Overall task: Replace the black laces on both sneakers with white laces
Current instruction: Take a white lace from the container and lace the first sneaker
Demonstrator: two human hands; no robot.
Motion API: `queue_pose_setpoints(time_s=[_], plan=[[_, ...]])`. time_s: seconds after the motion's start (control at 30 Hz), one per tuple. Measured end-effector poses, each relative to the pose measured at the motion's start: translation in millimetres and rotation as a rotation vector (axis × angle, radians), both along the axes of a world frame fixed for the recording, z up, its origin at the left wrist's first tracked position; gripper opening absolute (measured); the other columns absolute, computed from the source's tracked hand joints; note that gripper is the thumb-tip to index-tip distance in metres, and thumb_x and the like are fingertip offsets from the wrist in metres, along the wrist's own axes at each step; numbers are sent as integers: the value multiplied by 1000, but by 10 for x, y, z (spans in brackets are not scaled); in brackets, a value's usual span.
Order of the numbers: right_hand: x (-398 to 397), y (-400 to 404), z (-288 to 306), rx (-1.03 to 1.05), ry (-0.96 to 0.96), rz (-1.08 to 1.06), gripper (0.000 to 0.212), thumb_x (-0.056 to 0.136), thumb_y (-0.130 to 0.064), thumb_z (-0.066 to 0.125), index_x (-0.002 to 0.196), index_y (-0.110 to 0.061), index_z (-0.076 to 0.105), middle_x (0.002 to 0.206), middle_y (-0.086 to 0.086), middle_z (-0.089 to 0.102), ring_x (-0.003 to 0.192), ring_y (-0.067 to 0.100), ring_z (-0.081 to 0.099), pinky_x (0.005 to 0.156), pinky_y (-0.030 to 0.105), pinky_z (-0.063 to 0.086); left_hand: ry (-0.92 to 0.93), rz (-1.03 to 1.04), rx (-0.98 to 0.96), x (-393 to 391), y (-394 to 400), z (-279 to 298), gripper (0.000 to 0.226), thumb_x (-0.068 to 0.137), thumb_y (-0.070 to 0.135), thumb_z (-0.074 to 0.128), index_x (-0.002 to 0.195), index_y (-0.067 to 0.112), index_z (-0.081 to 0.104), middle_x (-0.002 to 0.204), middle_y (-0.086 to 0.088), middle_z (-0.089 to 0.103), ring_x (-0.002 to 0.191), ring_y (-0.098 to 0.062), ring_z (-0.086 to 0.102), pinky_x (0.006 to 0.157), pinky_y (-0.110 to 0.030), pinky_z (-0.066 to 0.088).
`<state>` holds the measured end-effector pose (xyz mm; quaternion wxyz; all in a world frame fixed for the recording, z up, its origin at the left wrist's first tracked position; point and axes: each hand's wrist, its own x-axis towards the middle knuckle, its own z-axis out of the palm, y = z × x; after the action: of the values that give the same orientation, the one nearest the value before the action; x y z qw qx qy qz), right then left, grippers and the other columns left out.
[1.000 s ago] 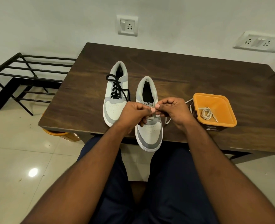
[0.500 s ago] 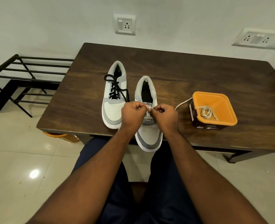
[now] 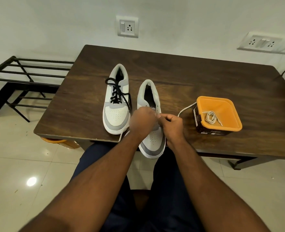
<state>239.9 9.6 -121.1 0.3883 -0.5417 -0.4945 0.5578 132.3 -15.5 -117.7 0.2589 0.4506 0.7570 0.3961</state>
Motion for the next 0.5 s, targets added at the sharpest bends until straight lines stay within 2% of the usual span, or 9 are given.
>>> queue_pose_setpoints(time_s=[0.1, 0.2, 0.43, 0.5], plan=[[-16, -29, -30, 77, -71, 23, 12, 90, -9, 64, 95, -8, 75, 81, 0, 72, 72, 5, 65, 64, 13, 51, 58, 14, -29, 19, 13, -11, 21, 90, 22, 57, 72, 16, 66, 67, 0, 67, 65, -22, 66, 64, -42, 58], [8, -31, -41, 94, -85, 25, 16, 93, -8, 59, 96, -9, 74, 83, -1, 72, 70, 1, 63, 61, 10, 49, -7, 7, -17, -5, 24, -32, 20, 91, 21, 59, 75, 16, 69, 69, -1, 69, 68, -22, 67, 67, -44, 59], [83, 116, -1, 15, -71, 116, 12, 90, -9, 64, 92, -3, 73, 87, 14, 73, 75, 17, 65, 76, 33, 56, -170, 57, 11, 4, 34, -56, 16, 90, 28, 67, 84, 17, 77, 74, 0, 73, 73, -19, 70, 74, -43, 59], [116, 166, 31, -61, -29, 123, 13, 91, -9, 63, 94, 1, 71, 89, 17, 72, 76, 19, 64, 76, 34, 55, -173, 29, 18, 0, 14, -44, 17, 91, 28, 66, 87, 16, 77, 75, -2, 73, 74, -22, 70, 75, -44, 58]])
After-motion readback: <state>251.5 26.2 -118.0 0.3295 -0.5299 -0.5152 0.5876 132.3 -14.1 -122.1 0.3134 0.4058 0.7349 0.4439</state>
